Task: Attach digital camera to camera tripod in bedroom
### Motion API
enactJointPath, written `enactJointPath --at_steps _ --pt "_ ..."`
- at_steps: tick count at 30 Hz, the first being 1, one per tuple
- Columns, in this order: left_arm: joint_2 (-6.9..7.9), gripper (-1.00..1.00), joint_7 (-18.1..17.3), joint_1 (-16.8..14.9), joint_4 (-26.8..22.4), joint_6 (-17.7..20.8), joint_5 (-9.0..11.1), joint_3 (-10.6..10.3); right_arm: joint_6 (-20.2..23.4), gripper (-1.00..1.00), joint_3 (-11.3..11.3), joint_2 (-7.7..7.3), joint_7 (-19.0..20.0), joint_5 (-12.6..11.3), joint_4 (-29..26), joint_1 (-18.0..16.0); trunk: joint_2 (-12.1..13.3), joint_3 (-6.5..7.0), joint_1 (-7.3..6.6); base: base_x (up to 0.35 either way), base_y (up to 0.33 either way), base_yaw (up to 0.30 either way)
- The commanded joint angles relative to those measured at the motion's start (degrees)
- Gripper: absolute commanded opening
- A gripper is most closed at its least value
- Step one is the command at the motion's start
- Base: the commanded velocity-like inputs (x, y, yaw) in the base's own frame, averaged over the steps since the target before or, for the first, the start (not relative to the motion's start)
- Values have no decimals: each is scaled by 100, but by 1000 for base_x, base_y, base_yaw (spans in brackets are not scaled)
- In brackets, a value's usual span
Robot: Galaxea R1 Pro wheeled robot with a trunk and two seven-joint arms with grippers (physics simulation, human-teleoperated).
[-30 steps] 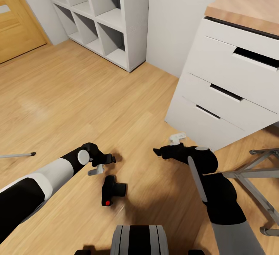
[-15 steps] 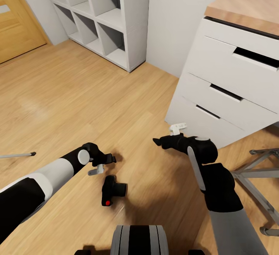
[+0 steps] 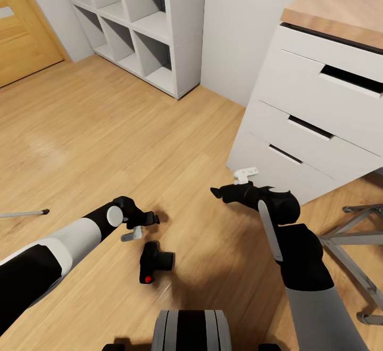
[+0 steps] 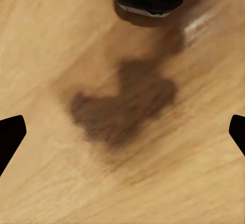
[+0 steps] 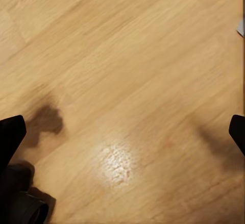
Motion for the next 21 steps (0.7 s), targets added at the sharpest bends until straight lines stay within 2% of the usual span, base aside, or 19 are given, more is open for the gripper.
enactJointPath --at_steps 1,4,12,21 --pt "5 100 -16 -1 -17 -19 -4 -13 25 100 -1 2 12 9 -4 -4 -1 -4 -1 0 0 0" --pt "2 100 -17 1 -17 -49 33 -12 17 100 -43 8 6 6 -7 -32 -1 -4 -1 0 0 0" --pt "-5 100 -18 7 -11 -105 294 -18 9 100 -88 51 -1 0 -10 -55 -1 -4 -1 0 0 0" --pt "-2 100 -18 14 -4 -181 358 -20 10 100 -87 87 0 -4 -13 -57 -1 -43 -1 0 0 0"
